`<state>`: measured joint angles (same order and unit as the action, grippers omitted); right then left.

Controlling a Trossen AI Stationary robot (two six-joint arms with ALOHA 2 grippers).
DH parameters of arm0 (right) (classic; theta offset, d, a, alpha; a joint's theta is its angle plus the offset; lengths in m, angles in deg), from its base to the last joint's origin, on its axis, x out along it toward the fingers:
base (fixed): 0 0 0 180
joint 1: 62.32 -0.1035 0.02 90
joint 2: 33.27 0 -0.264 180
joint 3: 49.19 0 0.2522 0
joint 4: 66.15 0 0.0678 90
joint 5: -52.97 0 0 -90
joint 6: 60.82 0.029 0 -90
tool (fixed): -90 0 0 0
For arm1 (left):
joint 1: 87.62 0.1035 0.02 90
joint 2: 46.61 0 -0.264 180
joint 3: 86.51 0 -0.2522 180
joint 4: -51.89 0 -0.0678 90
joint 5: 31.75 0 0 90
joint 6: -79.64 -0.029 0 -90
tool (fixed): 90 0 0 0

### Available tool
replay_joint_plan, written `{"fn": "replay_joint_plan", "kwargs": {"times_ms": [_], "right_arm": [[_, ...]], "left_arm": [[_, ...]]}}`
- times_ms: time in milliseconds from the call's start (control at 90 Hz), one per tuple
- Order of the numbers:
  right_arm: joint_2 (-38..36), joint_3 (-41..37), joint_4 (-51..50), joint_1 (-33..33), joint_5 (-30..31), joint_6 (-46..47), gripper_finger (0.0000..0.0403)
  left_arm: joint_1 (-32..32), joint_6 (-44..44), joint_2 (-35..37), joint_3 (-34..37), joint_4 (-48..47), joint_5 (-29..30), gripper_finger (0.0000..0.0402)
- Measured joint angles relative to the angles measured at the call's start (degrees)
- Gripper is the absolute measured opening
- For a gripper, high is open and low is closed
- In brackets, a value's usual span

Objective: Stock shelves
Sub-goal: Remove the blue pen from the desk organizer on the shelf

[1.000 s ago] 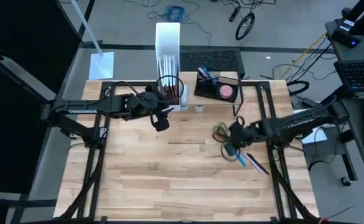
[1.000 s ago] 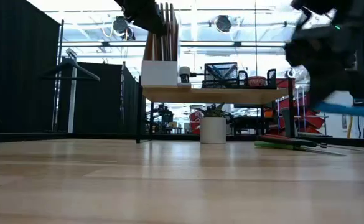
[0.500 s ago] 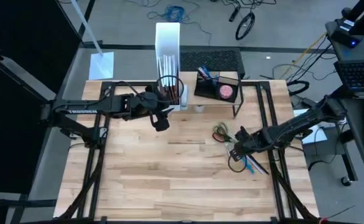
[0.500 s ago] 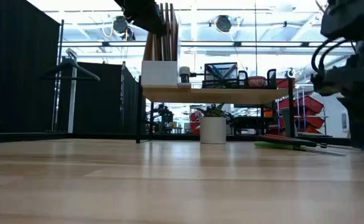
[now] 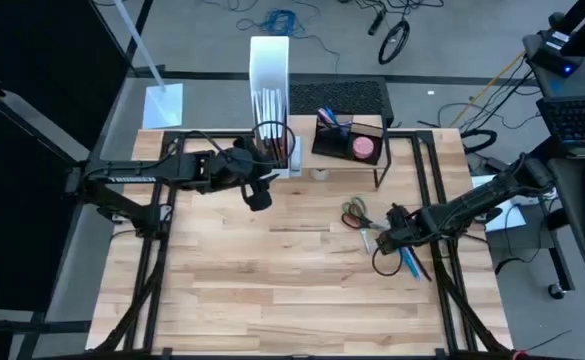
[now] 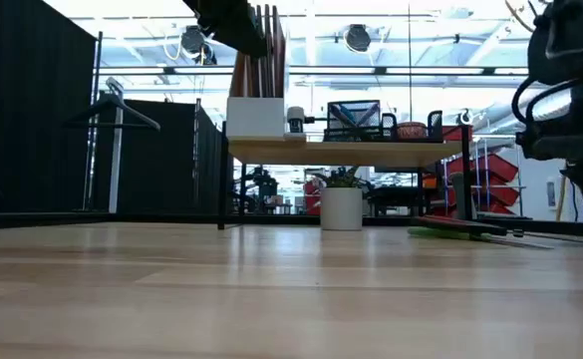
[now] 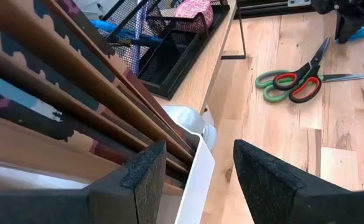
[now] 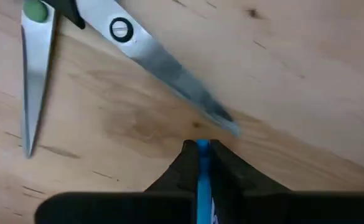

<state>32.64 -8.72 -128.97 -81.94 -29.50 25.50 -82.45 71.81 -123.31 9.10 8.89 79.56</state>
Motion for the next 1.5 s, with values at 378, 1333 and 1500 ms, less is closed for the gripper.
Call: {"fn": "replay_joint_plan", "kwargs": {"times_ms": [378, 1333, 1500], "right_arm": [[0.27, -0.30, 0.82, 0.00, -0.25, 1.22, 0.0055], [-5.33, 21.79, 21.53, 14.11, 24.10, -61.34, 0.0156], [-5.14, 21.82, 37.92, 22.69, 22.47, -76.32, 0.0156]], "left_arm": [[0.00, 0.00, 0.00, 0.00, 0.03, 0.00, 0.0176], [0.00, -1.77, 0.00, 0.00, -0.01, 0.37, 0.0176], [0.30, -2.76, 0.00, 0.00, -0.01, 1.37, 0.0176]]}}
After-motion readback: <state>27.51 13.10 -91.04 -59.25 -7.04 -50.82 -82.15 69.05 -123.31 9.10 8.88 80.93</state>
